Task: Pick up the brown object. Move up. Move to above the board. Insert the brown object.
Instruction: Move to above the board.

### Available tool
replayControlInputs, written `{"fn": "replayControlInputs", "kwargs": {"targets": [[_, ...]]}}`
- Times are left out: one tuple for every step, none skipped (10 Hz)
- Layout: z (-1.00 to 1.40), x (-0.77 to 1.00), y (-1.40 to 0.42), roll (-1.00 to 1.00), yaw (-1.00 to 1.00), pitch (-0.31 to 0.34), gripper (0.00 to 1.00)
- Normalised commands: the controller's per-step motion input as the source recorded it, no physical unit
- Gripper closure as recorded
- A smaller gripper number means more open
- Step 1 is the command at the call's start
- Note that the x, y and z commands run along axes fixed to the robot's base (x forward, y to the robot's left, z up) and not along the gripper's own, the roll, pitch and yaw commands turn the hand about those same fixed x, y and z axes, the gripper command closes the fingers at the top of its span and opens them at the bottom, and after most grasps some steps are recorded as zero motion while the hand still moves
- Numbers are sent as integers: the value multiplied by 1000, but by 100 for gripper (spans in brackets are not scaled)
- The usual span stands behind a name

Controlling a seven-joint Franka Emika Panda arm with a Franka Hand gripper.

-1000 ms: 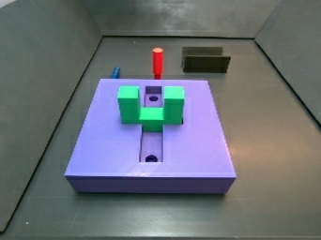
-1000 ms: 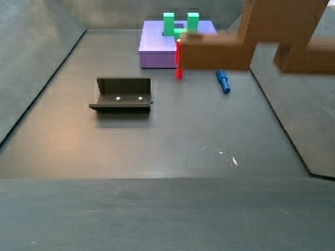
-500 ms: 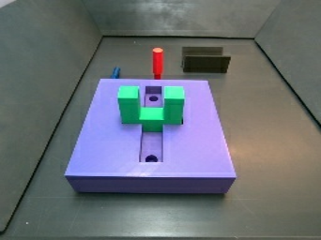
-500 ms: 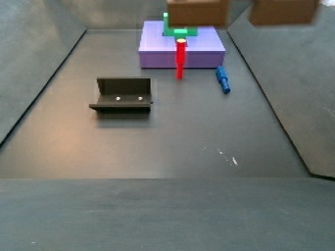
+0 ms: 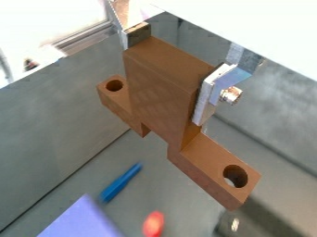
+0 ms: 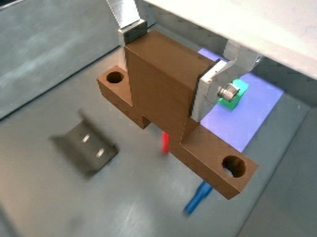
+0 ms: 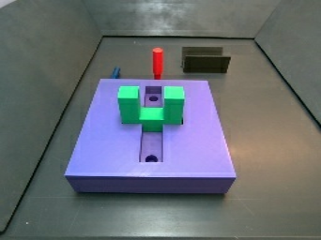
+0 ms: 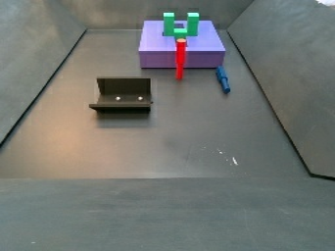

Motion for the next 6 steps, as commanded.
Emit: {"fn": "replayControlInputs", "kwargs": {"targets": [[144, 206, -1400, -11, 11, 65, 100], [145, 241, -1400, 10, 8, 110, 100], [147, 259, -1400, 0, 6, 130, 100], [164, 294, -1400, 9, 6, 155, 100], [117, 228, -949, 22, 10, 153, 100], [80, 174, -575, 26, 4, 142, 100]]}}
